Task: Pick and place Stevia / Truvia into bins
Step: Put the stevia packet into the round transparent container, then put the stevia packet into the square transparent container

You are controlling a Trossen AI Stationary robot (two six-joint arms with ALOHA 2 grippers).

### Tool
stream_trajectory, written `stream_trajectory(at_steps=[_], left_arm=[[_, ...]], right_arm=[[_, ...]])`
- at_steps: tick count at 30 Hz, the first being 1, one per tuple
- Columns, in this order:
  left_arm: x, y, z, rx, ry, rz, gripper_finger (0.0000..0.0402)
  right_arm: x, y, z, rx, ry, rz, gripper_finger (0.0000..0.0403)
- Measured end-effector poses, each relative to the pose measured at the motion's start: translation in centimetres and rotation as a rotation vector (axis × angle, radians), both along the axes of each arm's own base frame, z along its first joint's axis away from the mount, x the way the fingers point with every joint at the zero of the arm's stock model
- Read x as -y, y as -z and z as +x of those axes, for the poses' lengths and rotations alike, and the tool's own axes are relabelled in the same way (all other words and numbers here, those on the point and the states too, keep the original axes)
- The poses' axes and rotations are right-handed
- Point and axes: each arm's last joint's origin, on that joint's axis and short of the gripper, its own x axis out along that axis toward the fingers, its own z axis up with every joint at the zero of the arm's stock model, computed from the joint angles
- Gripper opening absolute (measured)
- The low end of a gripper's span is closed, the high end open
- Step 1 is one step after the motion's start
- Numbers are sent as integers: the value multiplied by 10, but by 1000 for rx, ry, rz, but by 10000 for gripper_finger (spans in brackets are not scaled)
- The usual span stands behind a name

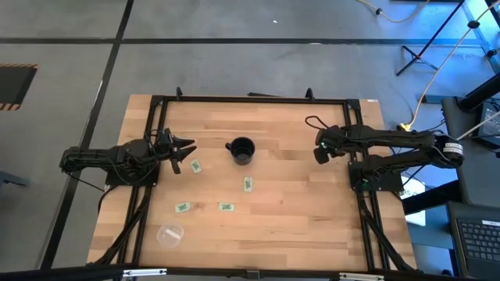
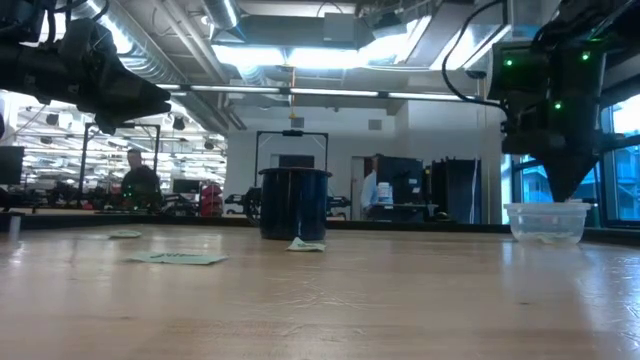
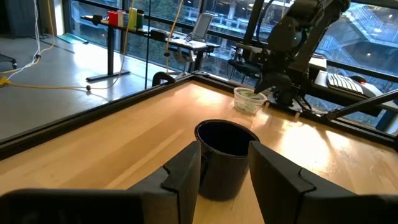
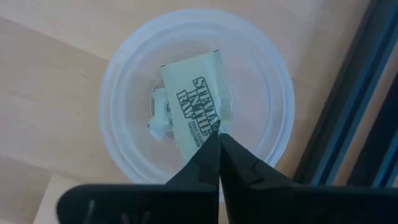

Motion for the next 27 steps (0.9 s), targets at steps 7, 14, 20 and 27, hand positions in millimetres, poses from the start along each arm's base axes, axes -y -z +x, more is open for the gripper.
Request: stream_trajectory(at_steps=[7, 14, 20, 27], left_arm=[[0, 0, 0, 0, 0, 0, 130], [0, 0, 0, 0, 0, 0, 130], [0, 0, 0, 0, 0, 0, 130], [0, 0, 0, 0, 0, 0, 130]], right_arm=[[0, -2, 1, -9, -50, -2, 7], [0, -2, 1, -11, -48, 1, 57], [0, -4, 1, -12, -44, 8, 110], [4, -47, 17, 80, -62, -65, 121]])
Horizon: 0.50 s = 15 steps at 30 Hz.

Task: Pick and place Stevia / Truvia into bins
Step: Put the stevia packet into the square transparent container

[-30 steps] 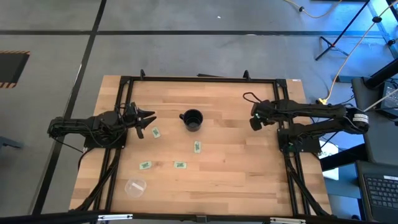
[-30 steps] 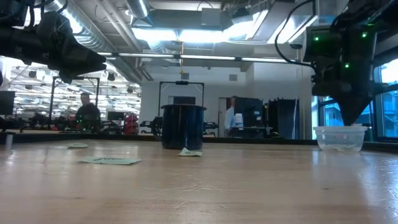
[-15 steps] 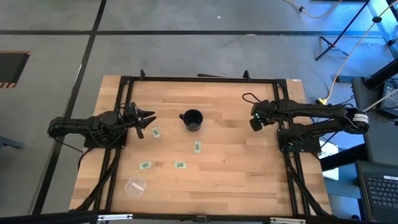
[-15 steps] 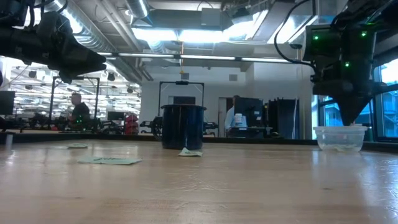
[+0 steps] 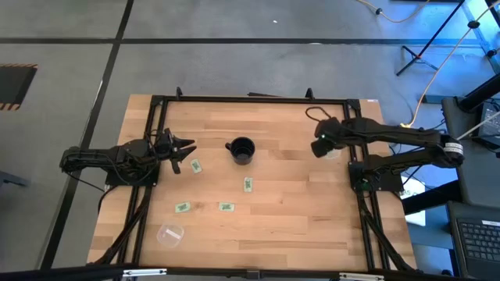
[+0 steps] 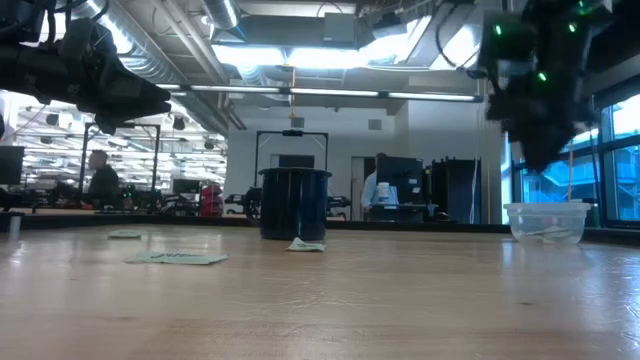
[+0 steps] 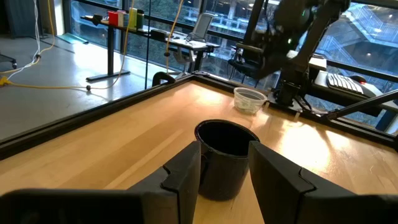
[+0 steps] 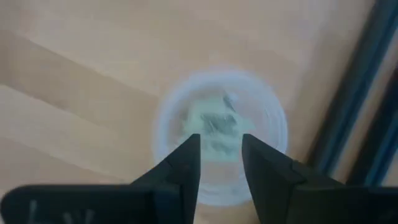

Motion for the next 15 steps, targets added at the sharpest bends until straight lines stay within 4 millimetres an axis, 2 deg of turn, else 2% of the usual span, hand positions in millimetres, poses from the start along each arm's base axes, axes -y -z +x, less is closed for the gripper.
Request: stream_trajectory(at_steps=[6, 15], left_arm=[[0, 0, 0, 0, 0, 0, 130], [0, 0, 0, 0, 2, 0, 130]], right_arm=[[-7, -36, 24, 161, -226, -96, 122], [-41, -53, 56, 409, -602, -202, 122]])
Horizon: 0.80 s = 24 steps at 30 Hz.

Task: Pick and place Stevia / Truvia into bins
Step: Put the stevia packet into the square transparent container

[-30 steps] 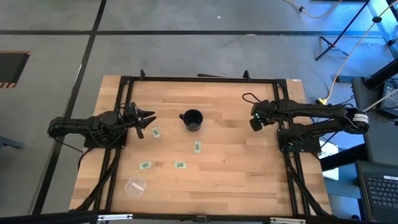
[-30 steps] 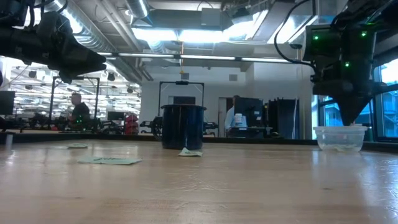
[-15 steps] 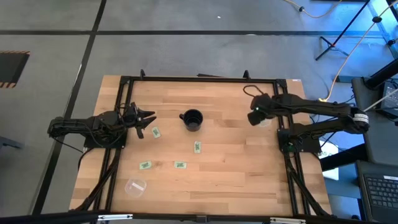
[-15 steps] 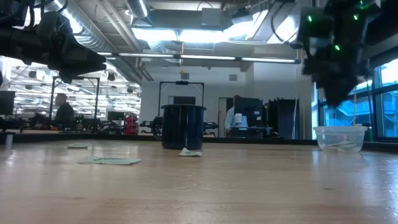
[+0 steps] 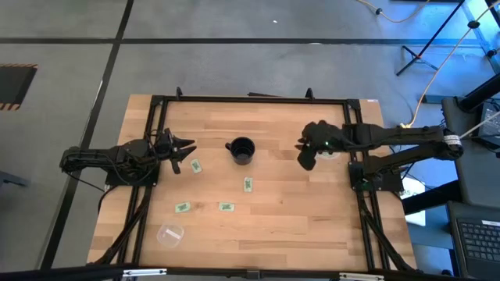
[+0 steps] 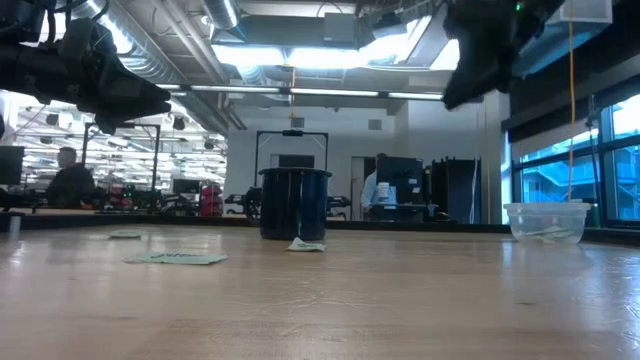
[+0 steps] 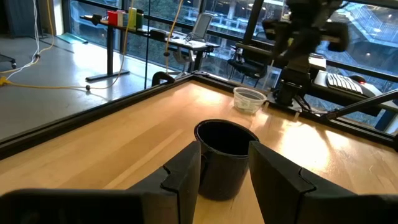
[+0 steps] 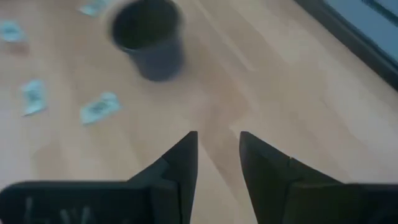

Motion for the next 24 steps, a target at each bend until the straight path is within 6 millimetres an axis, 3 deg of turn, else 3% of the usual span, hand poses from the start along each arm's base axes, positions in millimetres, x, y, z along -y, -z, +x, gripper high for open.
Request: stream_trajectory(at_steps=[6, 24], left_arm=[[-1, -3, 0, 29, -33, 2, 130], [-1, -4, 0, 59, -49, -36, 130]], right_arm=[[-16, -3, 4, 47, -83, -14, 122], [-18, -4, 9, 43, -199, -126, 122]])
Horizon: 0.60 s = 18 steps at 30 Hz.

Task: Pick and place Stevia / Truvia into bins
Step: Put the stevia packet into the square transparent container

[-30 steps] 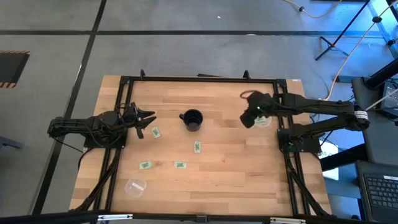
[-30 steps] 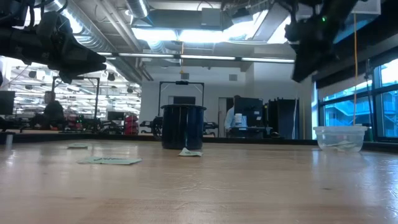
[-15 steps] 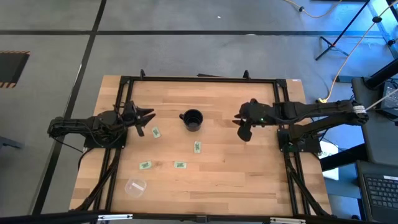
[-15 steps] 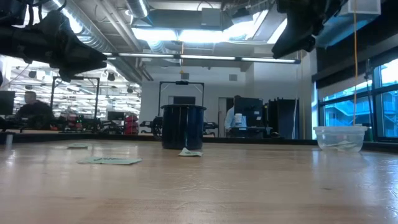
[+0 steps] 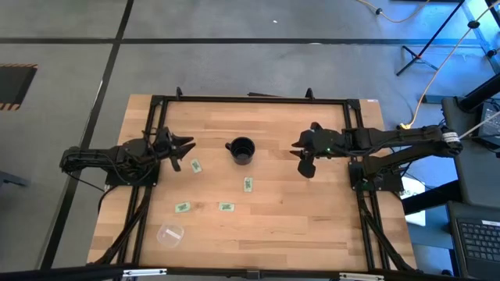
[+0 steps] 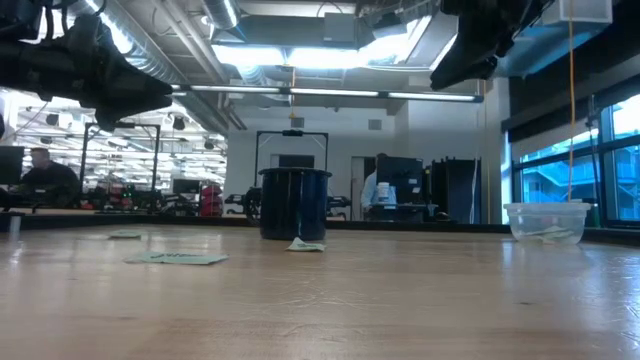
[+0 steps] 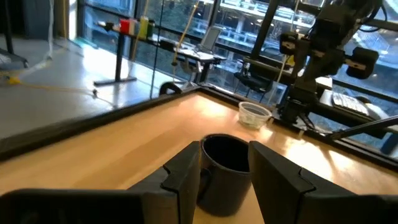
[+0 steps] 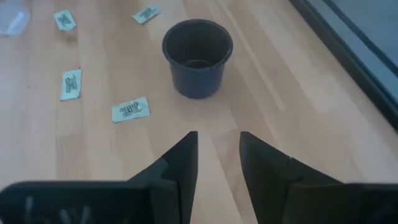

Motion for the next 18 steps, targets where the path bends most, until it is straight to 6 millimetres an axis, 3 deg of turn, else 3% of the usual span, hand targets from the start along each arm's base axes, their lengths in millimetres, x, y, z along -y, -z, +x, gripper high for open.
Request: stream_trajectory(at_steps=[18], left_arm=[[4, 1, 2, -18, 152, 17, 129]], right_arm=[[6, -7, 6, 62, -107, -78, 122]])
